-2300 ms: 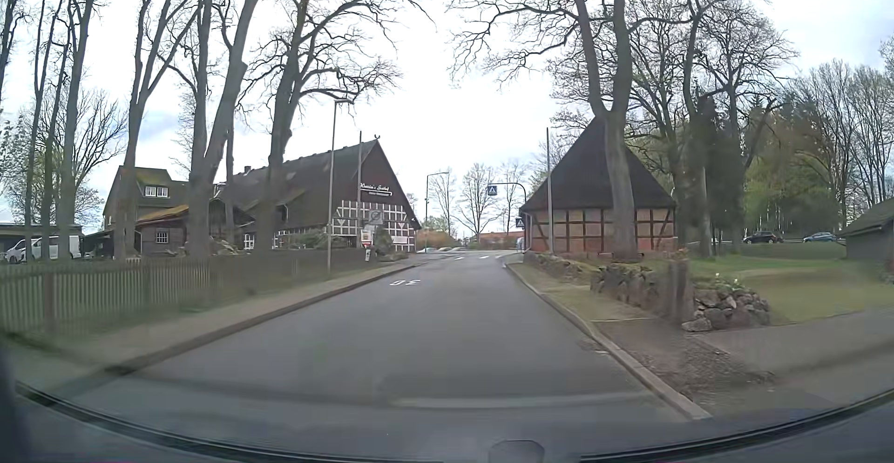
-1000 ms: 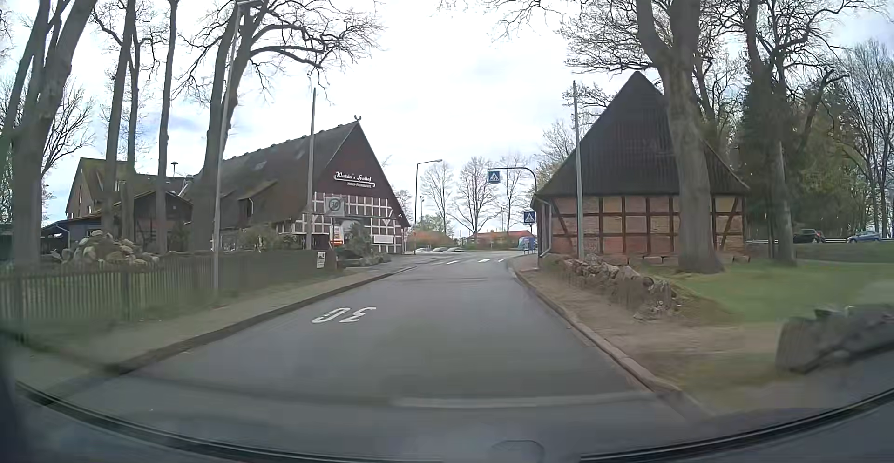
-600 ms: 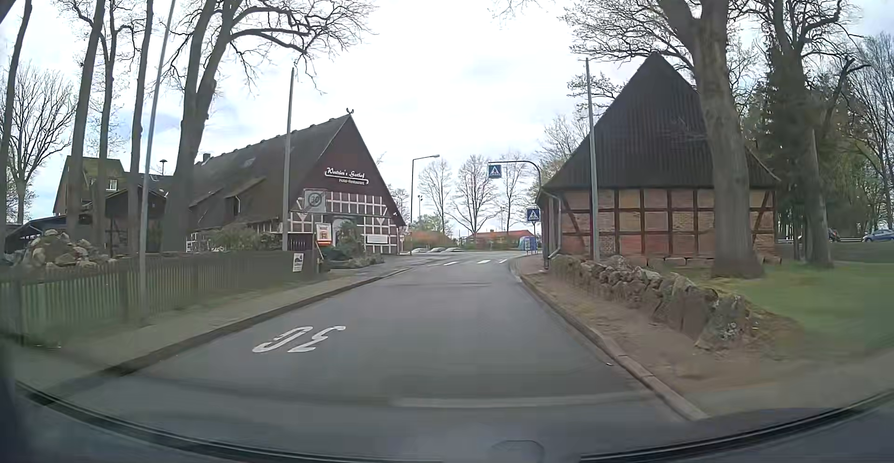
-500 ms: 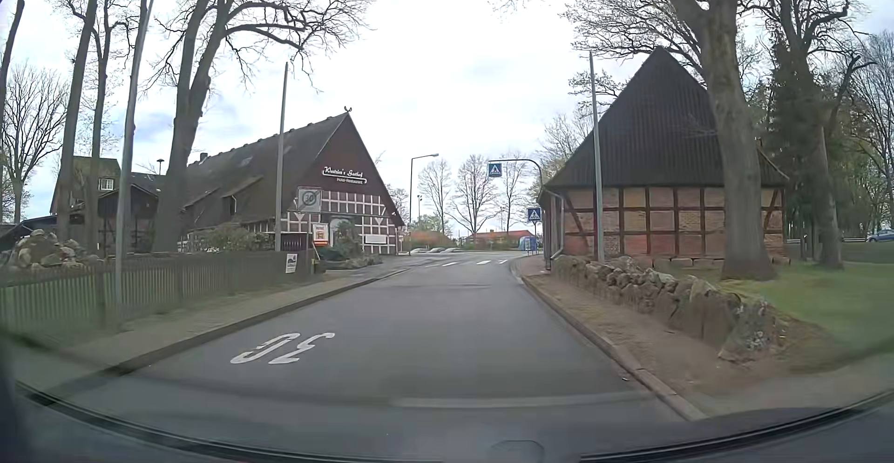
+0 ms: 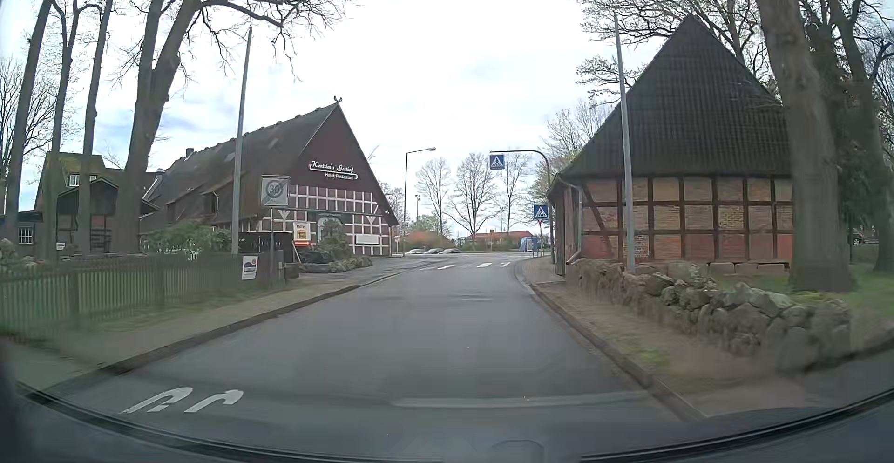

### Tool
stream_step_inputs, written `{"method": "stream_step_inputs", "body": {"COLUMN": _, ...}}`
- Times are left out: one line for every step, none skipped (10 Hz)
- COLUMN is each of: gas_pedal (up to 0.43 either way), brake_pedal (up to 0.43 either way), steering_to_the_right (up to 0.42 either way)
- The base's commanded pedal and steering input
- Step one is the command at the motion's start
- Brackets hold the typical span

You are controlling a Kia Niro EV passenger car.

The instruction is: Follow the waypoints while adhering to traffic rules and regulations

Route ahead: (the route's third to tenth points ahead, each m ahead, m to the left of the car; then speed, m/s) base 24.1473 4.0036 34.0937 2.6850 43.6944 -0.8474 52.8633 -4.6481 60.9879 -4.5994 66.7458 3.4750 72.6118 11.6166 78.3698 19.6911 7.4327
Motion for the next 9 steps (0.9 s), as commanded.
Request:
{"method": "stream_step_inputs", "body": {"gas_pedal": 0.000, "brake_pedal": 0.000, "steering_to_the_right": 0.000}}
{"method": "stream_step_inputs", "body": {"gas_pedal": 0.000, "brake_pedal": 0.000, "steering_to_the_right": 0.000}}
{"method": "stream_step_inputs", "body": {"gas_pedal": 0.000, "brake_pedal": 0.000, "steering_to_the_right": 0.000}}
{"method": "stream_step_inputs", "body": {"gas_pedal": 0.000, "brake_pedal": 0.000, "steering_to_the_right": 0.000}}
{"method": "stream_step_inputs", "body": {"gas_pedal": 0.000, "brake_pedal": 0.000, "steering_to_the_right": 0.000}}
{"method": "stream_step_inputs", "body": {"gas_pedal": 0.000, "brake_pedal": 0.000, "steering_to_the_right": 0.000}}
{"method": "stream_step_inputs", "body": {"gas_pedal": 0.000, "brake_pedal": 0.000, "steering_to_the_right": 0.000}}
{"method": "stream_step_inputs", "body": {"gas_pedal": 0.000, "brake_pedal": 0.000, "steering_to_the_right": 0.000}}
{"method": "stream_step_inputs", "body": {"gas_pedal": 0.000, "brake_pedal": 0.000, "steering_to_the_right": 0.000}}
